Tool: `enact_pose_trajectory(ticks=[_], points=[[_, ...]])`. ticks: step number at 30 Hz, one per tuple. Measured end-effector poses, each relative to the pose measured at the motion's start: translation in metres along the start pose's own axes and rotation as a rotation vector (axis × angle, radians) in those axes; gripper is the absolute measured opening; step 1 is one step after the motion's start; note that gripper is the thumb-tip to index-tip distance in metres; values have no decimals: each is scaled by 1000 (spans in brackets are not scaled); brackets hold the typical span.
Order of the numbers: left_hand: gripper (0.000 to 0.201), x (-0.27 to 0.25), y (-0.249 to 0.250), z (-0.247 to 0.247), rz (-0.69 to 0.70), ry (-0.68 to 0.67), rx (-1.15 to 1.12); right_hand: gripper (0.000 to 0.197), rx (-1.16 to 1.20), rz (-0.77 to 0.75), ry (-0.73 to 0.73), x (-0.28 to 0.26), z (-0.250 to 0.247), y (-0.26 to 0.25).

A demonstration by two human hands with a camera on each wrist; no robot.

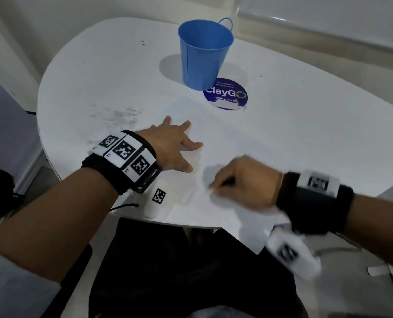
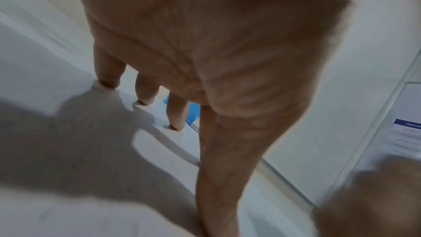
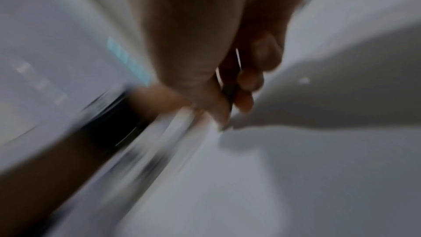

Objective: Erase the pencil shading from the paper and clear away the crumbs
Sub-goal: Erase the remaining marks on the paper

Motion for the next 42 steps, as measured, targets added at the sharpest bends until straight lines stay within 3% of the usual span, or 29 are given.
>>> enact_pose_trajectory(ticks=[2, 4, 6, 8, 9, 13, 19, 22, 26, 31, 34, 38, 42], points=[[68, 0, 0, 1, -1, -2, 11, 14, -59, 237, 260, -1, -55, 56], [68, -1, 0, 2, -3, -7, 12, 13, -141, 299, 356, -8, -69, 69], [69, -2, -1, -1, -7, -15, -1, 13, -136, 93, 177, 0, -31, 24], [71, -3, -2, -1, -12, -24, -5, 13, -11, 7, 7, -1, 1, -1], [74, -2, -2, -1, -10, -22, 12, 13, -5, 37, 31, 2, -6, 7], [89, 1, -2, 1, 18, 44, 79, 14, -52, 306, 382, -2, -60, 71], [75, -7, 14, -4, 63, 181, 84, 15, -25, 292, 330, -3, -37, 54], [68, -7, 15, -2, 59, 144, 88, 14, -28, 232, 262, -4, -40, 46], [63, -6, 11, 0, 68, 63, 16, 12, -180, 316, 378, -21, -74, 72], [59, -4, 2, -23, -27, 263, 16, 18, -353, 276, 270, -39, -49, 54], [44, -5, -3, -29, -85, 307, -72, 20, -399, 226, 213, -44, -35, 37], [28, -5, -1, -30, -77, 335, -82, 17, -253, 193, 296, -47, -39, 37], [27, -8, 4, -29, -39, 327, -79, 15, -127, 214, 369, -46, -40, 47]])
Point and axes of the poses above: each hand's wrist, its own x-axis towards the middle knuckle, its own z-axis out of the palm, y = z × x, the point moved 10 cm from there along x, towards the middle knuckle, and after that the axes turned 13 degrees about -z, right-handed, at the moved point
